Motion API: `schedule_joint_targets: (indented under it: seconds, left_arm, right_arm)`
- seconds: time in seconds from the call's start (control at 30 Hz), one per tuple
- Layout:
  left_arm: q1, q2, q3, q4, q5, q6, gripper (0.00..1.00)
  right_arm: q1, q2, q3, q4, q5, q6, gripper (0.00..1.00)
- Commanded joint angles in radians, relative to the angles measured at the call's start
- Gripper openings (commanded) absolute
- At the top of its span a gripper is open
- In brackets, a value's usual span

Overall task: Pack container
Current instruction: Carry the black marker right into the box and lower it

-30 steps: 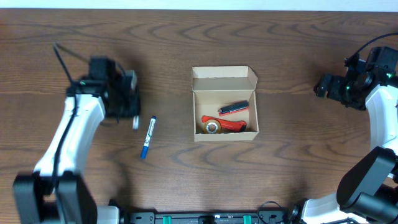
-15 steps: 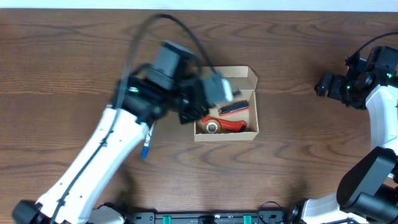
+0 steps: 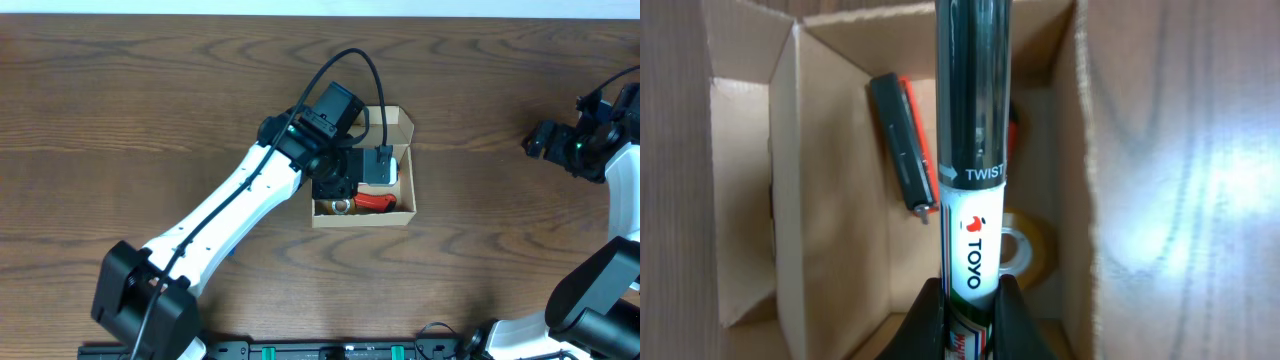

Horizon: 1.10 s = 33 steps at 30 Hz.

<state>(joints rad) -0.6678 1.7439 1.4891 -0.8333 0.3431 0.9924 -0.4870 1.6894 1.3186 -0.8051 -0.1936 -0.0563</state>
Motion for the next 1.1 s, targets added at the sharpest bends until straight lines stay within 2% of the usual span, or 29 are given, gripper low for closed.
schedule_joint_targets:
  seconds: [0.0,0.47,0.67,0.77,0.83,0.9,1.03,1.07]
  left_arm:
    - [0.004,0.032,0.006,0.02,-0.039,0.013,0.06]
    - [0.005,0.193,0.006,0.062,-0.037,-0.035,0.06]
    - [0.007,0.273,0.006,0.053,-0.092,-0.099,0.07]
    - [0.007,0.293,0.006,0.045,-0.096,-0.12,0.35]
    - [0.007,0.296,0.006,0.044,-0.096,-0.126,0.37]
    - [0.007,0.294,0.006,0.045,-0.096,-0.126,0.46]
    - [0.006,0.288,0.007,0.042,-0.097,-0.128,0.46]
    - [0.005,0.283,0.01,0.041,-0.103,-0.13,0.5]
  right_arm:
    - [-0.005,-0.002,-0.005,0.002,-0.02,-0.013,0.99]
    - [-0.003,-0.002,-0.005,0.0,-0.024,-0.012,0.99]
    - [-0.003,-0.002,-0.005,-0.002,-0.024,-0.012,0.99]
    - [-0.003,-0.002,-0.005,-0.002,-0.024,-0.012,0.99]
    - [-0.003,-0.002,-0.005,-0.003,-0.025,-0.012,0.99]
    - [-0.003,-0.002,-0.005,-0.002,-0.026,-0.012,0.99]
    - [-0.003,-0.002,-0.005,-0.002,-0.043,-0.012,0.99]
    - [-0.003,-0.002,-0.005,-0.002,-0.043,-0.013,0.99]
